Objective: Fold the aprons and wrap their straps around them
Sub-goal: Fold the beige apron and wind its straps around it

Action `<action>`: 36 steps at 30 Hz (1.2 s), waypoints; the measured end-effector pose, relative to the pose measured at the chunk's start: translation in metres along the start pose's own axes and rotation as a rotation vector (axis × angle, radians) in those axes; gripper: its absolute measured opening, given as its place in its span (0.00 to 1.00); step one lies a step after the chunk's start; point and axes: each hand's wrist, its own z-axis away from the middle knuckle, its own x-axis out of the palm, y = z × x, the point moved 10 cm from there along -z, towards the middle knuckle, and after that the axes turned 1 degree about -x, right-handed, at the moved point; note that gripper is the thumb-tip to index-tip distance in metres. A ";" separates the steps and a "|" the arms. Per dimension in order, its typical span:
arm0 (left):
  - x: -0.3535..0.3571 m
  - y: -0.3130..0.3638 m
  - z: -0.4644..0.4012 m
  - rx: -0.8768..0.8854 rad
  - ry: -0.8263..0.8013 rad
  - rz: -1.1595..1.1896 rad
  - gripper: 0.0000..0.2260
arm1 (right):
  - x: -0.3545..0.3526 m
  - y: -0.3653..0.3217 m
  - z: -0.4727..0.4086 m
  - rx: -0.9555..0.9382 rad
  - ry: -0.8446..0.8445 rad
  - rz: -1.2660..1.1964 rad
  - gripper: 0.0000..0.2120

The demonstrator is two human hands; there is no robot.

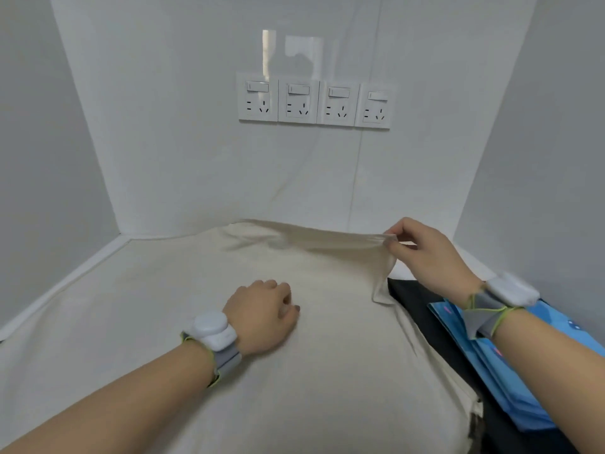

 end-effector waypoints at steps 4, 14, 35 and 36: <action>0.019 0.008 0.073 0.120 -0.172 0.004 0.27 | 0.019 -0.010 0.045 0.034 -0.075 -0.082 0.03; -0.029 0.044 0.113 0.414 0.374 -0.313 0.20 | 0.048 -0.028 0.156 -0.015 -0.278 -0.017 0.15; -0.002 0.017 0.090 0.375 0.230 -0.146 0.20 | 0.022 0.047 0.088 0.567 -0.075 -0.007 0.14; 0.001 0.017 0.090 0.395 0.211 -0.143 0.19 | 0.027 0.049 0.078 0.556 -0.121 0.127 0.16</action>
